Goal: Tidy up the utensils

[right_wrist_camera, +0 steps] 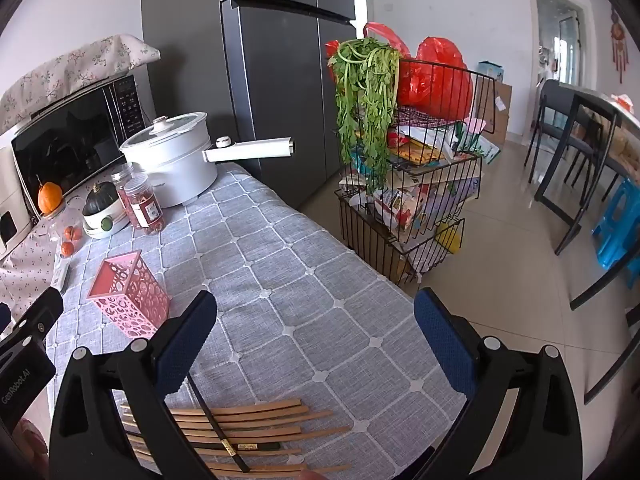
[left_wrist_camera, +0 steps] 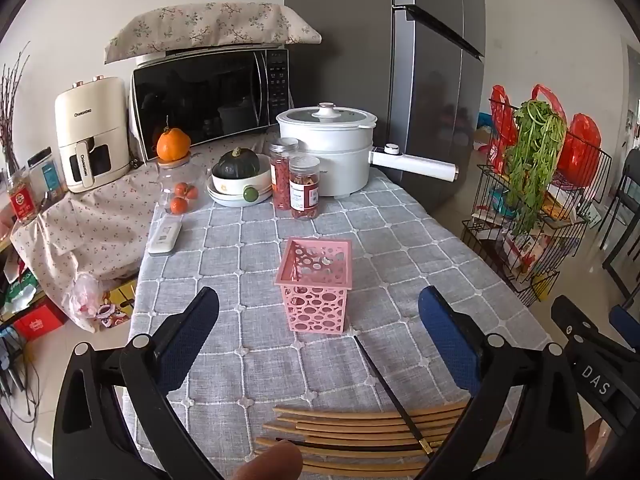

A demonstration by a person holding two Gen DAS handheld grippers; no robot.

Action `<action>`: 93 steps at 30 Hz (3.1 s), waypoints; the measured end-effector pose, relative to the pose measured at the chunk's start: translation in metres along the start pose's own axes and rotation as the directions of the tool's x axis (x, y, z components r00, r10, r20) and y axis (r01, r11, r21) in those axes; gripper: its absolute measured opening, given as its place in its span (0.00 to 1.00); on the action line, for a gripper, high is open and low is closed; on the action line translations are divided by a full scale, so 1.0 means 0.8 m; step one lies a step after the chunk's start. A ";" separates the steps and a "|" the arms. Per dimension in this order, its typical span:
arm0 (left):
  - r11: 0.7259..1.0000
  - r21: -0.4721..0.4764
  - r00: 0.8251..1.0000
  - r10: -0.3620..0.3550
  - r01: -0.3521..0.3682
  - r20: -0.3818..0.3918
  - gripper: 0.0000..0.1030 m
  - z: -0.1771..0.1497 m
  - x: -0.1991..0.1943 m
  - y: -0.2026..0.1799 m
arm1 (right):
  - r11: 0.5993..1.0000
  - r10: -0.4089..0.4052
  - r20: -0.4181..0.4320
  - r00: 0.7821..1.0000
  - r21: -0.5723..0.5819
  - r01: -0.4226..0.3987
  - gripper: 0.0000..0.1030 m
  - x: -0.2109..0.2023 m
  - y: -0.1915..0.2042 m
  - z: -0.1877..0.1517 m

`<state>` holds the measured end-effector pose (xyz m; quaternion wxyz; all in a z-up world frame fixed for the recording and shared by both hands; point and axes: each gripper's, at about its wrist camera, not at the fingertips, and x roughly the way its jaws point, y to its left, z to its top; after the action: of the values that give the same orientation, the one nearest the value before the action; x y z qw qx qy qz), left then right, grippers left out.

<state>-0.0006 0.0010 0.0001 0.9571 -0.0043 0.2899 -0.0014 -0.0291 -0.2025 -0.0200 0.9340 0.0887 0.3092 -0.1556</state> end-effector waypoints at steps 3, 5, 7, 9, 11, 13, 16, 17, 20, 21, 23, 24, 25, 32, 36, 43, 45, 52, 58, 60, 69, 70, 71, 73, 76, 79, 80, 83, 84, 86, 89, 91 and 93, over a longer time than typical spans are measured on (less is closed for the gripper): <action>1.000 0.000 1.000 0.001 -0.001 0.000 0.93 -0.001 -0.002 0.002 | 1.000 -0.001 0.000 1.000 -0.001 0.001 0.93 0.001 0.000 0.000; 1.000 -0.001 1.000 0.000 0.000 0.001 0.93 -0.001 -0.005 0.005 | 1.000 -0.001 0.002 1.000 -0.002 0.001 0.93 0.000 0.000 0.000; 1.000 0.012 1.000 0.007 -0.007 -0.016 0.93 0.000 0.001 -0.001 | 1.000 -0.002 0.003 1.000 -0.002 0.002 0.93 0.000 0.000 0.000; 1.000 0.011 1.000 0.006 -0.006 -0.018 0.93 -0.003 0.005 0.004 | 1.000 -0.001 0.001 1.000 -0.003 0.001 0.93 0.001 0.001 0.000; 1.000 0.012 1.000 0.007 -0.007 -0.020 0.93 -0.005 0.007 0.008 | 1.000 -0.002 0.000 1.000 -0.003 0.002 0.93 0.001 0.001 0.000; 1.000 0.012 1.000 0.006 -0.006 -0.023 0.93 -0.007 0.007 0.011 | 1.000 -0.001 -0.002 1.000 -0.002 0.001 0.93 0.001 0.001 -0.001; 1.000 0.017 1.000 0.016 -0.016 -0.026 0.93 -0.006 0.008 0.002 | 1.000 0.000 -0.001 1.000 -0.001 0.000 0.93 0.000 0.000 0.000; 1.000 0.016 1.000 0.017 -0.017 -0.026 0.93 -0.006 0.008 0.002 | 1.000 0.000 -0.001 1.000 -0.001 0.000 0.93 0.000 0.000 0.000; 1.000 0.018 1.000 0.015 -0.015 -0.027 0.93 -0.006 0.008 0.002 | 1.000 0.000 -0.003 1.000 -0.003 0.000 0.93 -0.001 0.000 0.000; 1.000 0.017 1.000 0.015 -0.014 -0.027 0.93 -0.006 0.008 0.003 | 1.000 0.000 -0.003 1.000 -0.002 0.000 0.93 -0.001 0.000 0.001; 1.000 0.018 1.000 0.013 -0.012 -0.029 0.93 -0.006 0.008 0.003 | 1.000 0.001 -0.004 1.000 -0.003 -0.001 0.93 0.002 0.001 -0.001; 1.000 0.020 0.999 0.013 -0.013 -0.031 0.93 -0.006 0.009 0.002 | 1.000 0.001 -0.003 1.000 -0.003 -0.001 0.93 0.002 0.001 -0.002; 1.000 0.019 0.999 0.014 -0.014 -0.032 0.93 -0.006 0.009 0.001 | 1.000 0.000 -0.004 1.000 -0.003 0.000 0.93 0.002 0.001 -0.001; 1.000 0.012 0.999 0.018 -0.017 -0.032 0.93 -0.009 0.009 0.003 | 1.000 0.000 -0.005 1.000 -0.002 0.000 0.93 0.002 0.002 -0.002; 1.000 0.011 0.999 0.018 -0.018 -0.033 0.93 -0.009 0.009 0.004 | 1.000 -0.001 -0.005 1.000 -0.004 0.000 0.93 0.003 0.001 -0.002; 1.000 0.012 0.999 0.018 -0.017 -0.036 0.93 -0.009 0.009 0.004 | 1.000 0.000 -0.007 1.000 -0.004 0.000 0.93 0.003 0.001 -0.002; 1.000 0.010 0.999 0.018 -0.017 -0.035 0.93 -0.009 0.009 0.004 | 1.000 -0.001 -0.007 1.000 -0.005 0.001 0.93 0.003 0.001 -0.002; 1.000 0.011 0.999 0.018 -0.017 -0.036 0.93 -0.009 0.009 0.004 | 1.000 0.000 -0.008 1.000 -0.006 0.000 0.93 0.004 0.000 -0.003; 1.000 0.012 0.999 0.019 -0.018 -0.037 0.93 -0.010 0.009 0.005 | 1.000 -0.001 -0.010 1.000 -0.007 0.001 0.93 0.004 0.001 -0.004; 1.000 0.010 0.999 0.020 -0.020 -0.038 0.93 -0.012 0.009 0.006 | 1.000 -0.001 -0.011 1.000 -0.010 0.001 0.93 0.006 0.004 -0.008; 1.000 0.008 0.999 0.020 -0.020 -0.042 0.93 -0.014 0.012 0.008 | 1.000 -0.002 -0.013 1.000 -0.011 0.002 0.93 0.005 0.002 -0.006; 1.000 0.008 0.999 0.021 -0.020 -0.042 0.93 -0.014 0.012 0.008 | 1.000 -0.001 -0.014 1.000 -0.010 0.000 0.93 0.005 0.002 -0.005; 1.000 0.007 0.999 0.021 -0.021 -0.042 0.93 -0.016 0.012 0.009 | 1.000 0.000 -0.014 1.000 -0.009 0.000 0.93 0.005 0.002 -0.005; 1.000 0.008 0.999 0.021 -0.020 -0.042 0.93 -0.014 0.012 0.008 | 1.000 -0.001 -0.014 1.000 -0.009 0.000 0.93 0.005 0.002 -0.005; 1.000 0.005 0.999 0.022 -0.021 -0.048 0.93 -0.018 0.013 0.009 | 1.000 0.000 -0.015 1.000 -0.008 0.000 0.93 0.005 0.002 -0.005; 1.000 0.003 0.998 0.021 -0.020 -0.057 0.93 -0.023 0.013 0.011 | 1.000 0.000 -0.016 1.000 -0.008 -0.001 0.93 0.005 0.002 -0.005; 1.000 0.003 0.998 0.020 -0.020 -0.063 0.93 -0.020 0.015 0.010 | 1.000 0.000 -0.016 1.000 -0.008 0.000 0.93 0.005 0.003 -0.005; 1.000 -0.001 0.996 0.013 -0.013 -0.085 0.93 -0.017 0.019 0.009 | 1.000 -0.002 -0.017 1.000 -0.011 0.002 0.93 0.005 0.003 -0.005; 1.000 -0.006 0.995 0.008 -0.009 -0.097 0.93 -0.016 0.021 0.009 | 1.000 -0.003 -0.018 1.000 -0.010 0.003 0.93 0.005 0.002 -0.005; 1.000 -0.022 0.993 -0.009 0.006 -0.121 0.93 -0.015 0.025 0.011 | 1.000 -0.006 -0.022 1.000 -0.006 0.006 0.93 0.006 0.000 -0.005; 0.999 -0.042 0.988 -0.027 0.021 -0.151 0.93 -0.015 0.030 0.013 | 1.000 -0.004 -0.026 1.000 0.000 0.004 0.93 0.005 -0.004 -0.004; 0.999 -0.040 0.987 -0.030 0.024 -0.158 0.93 -0.015 0.032 0.011 | 1.000 -0.005 -0.026 1.000 0.004 0.005 0.93 0.005 -0.007 -0.003; 0.999 -0.037 0.986 -0.034 0.028 -0.166 0.93 -0.015 0.034 0.009 | 1.000 -0.005 -0.030 1.000 0.012 0.006 0.93 0.005 -0.010 -0.003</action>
<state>0.0151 0.0081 -0.0249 0.9292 -0.0251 0.3686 -0.0117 -0.0299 -0.2102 -0.0252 0.9283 0.0957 0.3223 -0.1587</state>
